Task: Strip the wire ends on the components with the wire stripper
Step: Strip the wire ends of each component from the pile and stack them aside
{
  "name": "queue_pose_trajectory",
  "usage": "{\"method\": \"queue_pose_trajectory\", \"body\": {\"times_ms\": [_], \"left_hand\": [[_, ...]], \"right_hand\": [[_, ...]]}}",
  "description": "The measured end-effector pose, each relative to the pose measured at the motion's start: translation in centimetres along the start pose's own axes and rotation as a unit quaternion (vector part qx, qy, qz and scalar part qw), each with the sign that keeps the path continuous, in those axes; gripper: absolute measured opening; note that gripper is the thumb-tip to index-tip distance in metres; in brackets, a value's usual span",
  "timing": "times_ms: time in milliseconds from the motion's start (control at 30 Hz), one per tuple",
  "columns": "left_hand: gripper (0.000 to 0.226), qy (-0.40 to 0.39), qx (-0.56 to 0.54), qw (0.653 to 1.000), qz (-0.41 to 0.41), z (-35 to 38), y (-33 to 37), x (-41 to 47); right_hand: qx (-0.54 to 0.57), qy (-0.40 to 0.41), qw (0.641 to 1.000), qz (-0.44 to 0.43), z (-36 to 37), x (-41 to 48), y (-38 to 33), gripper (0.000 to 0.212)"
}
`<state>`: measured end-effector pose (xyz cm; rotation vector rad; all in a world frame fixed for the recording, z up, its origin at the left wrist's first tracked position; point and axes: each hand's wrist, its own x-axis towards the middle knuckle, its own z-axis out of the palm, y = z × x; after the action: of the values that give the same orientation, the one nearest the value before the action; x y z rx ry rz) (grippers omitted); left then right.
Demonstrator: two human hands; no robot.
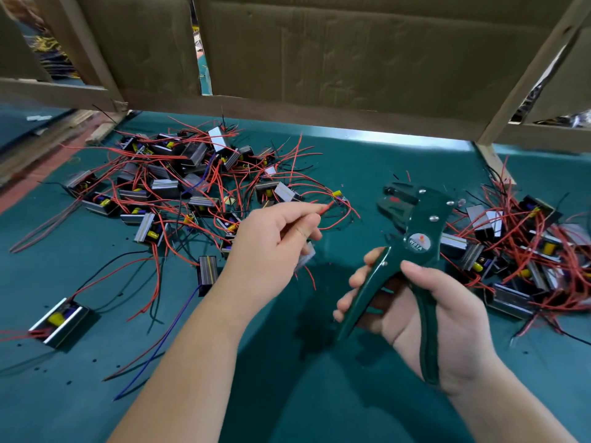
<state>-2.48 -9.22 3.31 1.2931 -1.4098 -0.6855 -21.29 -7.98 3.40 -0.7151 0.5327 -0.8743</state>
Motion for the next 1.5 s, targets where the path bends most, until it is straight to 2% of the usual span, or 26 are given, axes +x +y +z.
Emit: {"method": "queue_pose_trajectory", "body": {"times_ms": [67,133,200,300,367,467,633,700,767,867,967,1067,1133,1167,1267,1333,1400,1500], "left_hand": [[0.024,0.001,-0.086,0.995,-0.043,0.1,0.3,0.0],[0.016,-0.002,-0.118,0.991,-0.065,0.5,0.7,-0.1],[0.006,-0.004,-0.099,0.993,-0.07,1.2,0.9,-0.3],[0.014,-0.016,-0.074,0.995,-0.062,1.9,1.3,-0.9],[0.015,-0.02,-0.167,0.984,-0.059,2.3,1.8,-1.0],[0.013,-0.034,-0.309,0.947,-0.085,3.1,2.6,-1.2],[0.011,0.01,-0.356,0.929,-0.101,4.3,2.3,-1.3],[0.011,0.056,-0.314,0.943,-0.095,4.6,2.1,-1.4],[0.015,0.113,-0.209,0.969,-0.064,4.5,1.4,-1.2],[0.023,0.154,-0.091,0.983,-0.028,3.7,0.4,-1.0],[0.023,0.179,-0.07,0.981,-0.016,2.8,0.4,-0.7],[0.025,0.305,-0.105,0.946,-0.002,0.0,0.3,0.4],[0.034,0.401,-0.123,0.908,-0.015,-3.0,-0.2,1.2],[0.037,0.425,-0.105,0.899,-0.026,-4.5,-0.7,1.4],[0.037,0.389,0.0,0.916,-0.092,-6.8,-2.2,1.4],[0.033,0.347,0.141,0.918,-0.13,-6.9,-3.2,1.2],[0.039,0.324,0.283,0.895,-0.116,-6.9,-3.6,1.2],[0.049,0.31,0.36,0.871,-0.125,-6.8,-3.6,1.3]], "right_hand": [[-0.003,-0.005,1.0,-0.023,-0.2,-0.1,-0.1,0.059],[-0.016,-0.021,0.999,-0.035,-0.1,-0.2,-0.1,0.059],[-0.032,-0.038,0.998,-0.049,0.0,-0.4,0.2,0.056],[-0.073,-0.045,0.995,-0.048,0.1,-0.4,0.7,0.058],[-0.085,-0.054,0.994,-0.04,0.2,-0.5,1.1,0.059],[-0.073,-0.063,0.994,-0.045,0.2,-0.4,1.1,0.057],[-0.084,-0.078,0.993,-0.028,0.2,-0.2,0.4,0.061],[-0.101,-0.066,0.993,-0.005,0.1,-0.1,0.1,0.067],[-0.114,-0.06,0.992,0.015,-0.1,0.0,-0.1,0.07],[-0.123,-0.073,0.989,0.04,-0.1,0.1,0.0,0.06],[-0.131,-0.068,0.988,0.05,-0.3,0.0,0.5,0.046],[-0.145,-0.041,0.988,0.045,-0.5,-0.2,1.0,0.051],[-0.146,0.016,0.989,0.012,-0.7,-0.3,1.0,0.055],[-0.137,0.048,0.989,-0.022,-0.8,-0.2,0.7,0.052],[-0.129,0.13,0.968,-0.174,-1.3,0.0,-1.4,0.038],[-0.148,0.181,0.936,-0.263,-2.2,-0.3,-3.1,0.03],[-0.159,0.204,0.917,-0.305,-3.3,-0.7,-4.4,0.023],[-0.155,0.199,0.916,-0.311,-4.0,-0.8,-5.0,0.022]]}}
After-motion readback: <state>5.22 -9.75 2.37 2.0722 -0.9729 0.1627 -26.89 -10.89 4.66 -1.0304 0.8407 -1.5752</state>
